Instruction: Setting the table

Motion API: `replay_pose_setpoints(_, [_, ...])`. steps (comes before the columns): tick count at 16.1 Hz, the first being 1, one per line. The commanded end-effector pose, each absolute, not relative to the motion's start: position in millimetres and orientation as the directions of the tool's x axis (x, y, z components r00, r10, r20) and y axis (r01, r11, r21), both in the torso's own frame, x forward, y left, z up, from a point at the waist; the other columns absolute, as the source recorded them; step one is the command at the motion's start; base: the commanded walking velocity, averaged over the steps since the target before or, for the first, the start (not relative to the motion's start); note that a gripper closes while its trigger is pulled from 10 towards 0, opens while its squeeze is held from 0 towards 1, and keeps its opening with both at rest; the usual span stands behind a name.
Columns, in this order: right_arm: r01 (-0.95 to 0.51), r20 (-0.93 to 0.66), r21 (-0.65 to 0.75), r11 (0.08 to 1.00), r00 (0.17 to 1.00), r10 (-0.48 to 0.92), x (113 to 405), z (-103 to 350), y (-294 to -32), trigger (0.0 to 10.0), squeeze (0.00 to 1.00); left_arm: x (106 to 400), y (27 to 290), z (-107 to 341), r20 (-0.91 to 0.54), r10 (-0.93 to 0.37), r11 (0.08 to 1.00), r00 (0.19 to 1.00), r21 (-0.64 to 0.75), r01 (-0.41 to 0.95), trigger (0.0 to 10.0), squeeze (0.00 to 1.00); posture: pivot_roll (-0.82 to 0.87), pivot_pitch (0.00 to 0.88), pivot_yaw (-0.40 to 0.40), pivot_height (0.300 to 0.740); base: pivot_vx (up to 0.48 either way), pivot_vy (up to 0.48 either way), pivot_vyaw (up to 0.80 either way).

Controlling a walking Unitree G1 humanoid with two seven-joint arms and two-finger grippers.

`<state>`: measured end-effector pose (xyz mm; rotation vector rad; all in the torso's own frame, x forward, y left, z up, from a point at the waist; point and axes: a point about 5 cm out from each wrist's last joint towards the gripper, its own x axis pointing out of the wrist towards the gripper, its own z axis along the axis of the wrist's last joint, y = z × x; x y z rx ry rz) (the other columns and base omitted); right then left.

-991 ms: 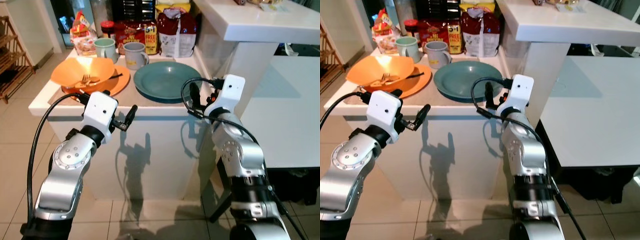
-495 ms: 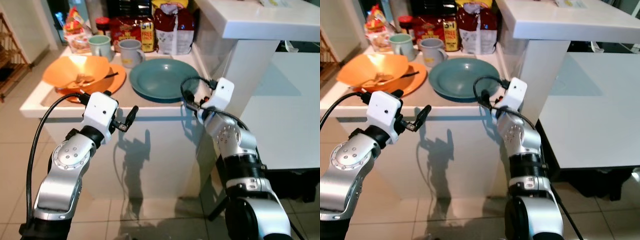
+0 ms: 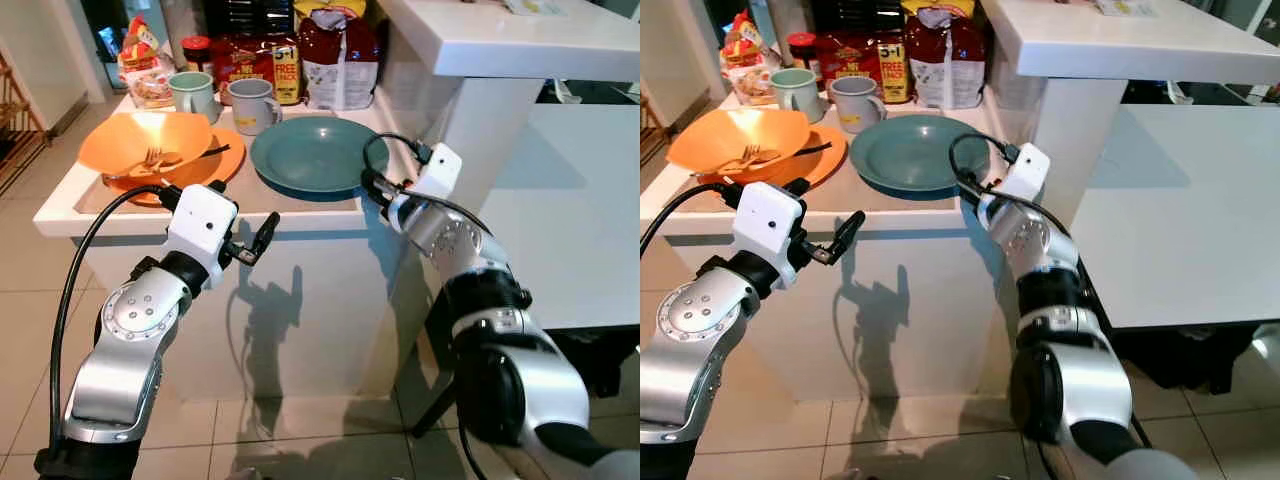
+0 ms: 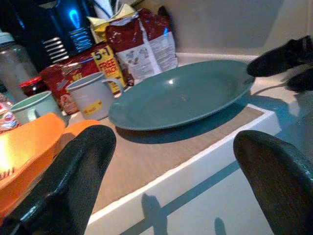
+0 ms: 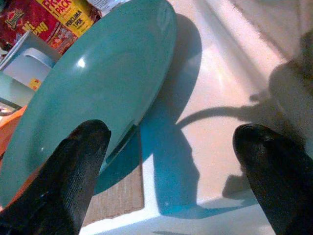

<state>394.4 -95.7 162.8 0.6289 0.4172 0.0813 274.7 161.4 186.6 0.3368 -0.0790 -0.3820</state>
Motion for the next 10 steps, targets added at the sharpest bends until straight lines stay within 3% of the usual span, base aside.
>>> replay_pose_setpoints(1, [0.050,-0.339,0.604,0.796,0.920,0.199,397.8,168.0,-96.3,10.0,0.00,272.5,158.3,190.0,0.019,-0.401,0.863,0.916,0.343,0.370,10.0,0.00,0.08,0.000,-0.030,0.740,0.000,0.000,0.00])
replay_pose_setpoints(4, [0.014,-0.282,0.635,0.773,0.935,0.215,404.2,180.1,-92.2,10.0,0.00,271.2,159.2,190.7,0.024,-0.396,0.866,0.918,0.342,0.365,10.0,0.00,0.08,0.000,-0.034,0.740,0.000,0.000,0.00])
replay_pose_setpoints(10, [-0.074,-0.239,0.574,0.816,0.937,0.253,405.2,176.8,-81.3,10.0,0.00,271.3,157.7,191.2,0.033,-0.396,0.867,0.918,0.343,0.362,10.0,0.00,0.08,0.000,-0.042,0.740,0.000,0.000,0.00])
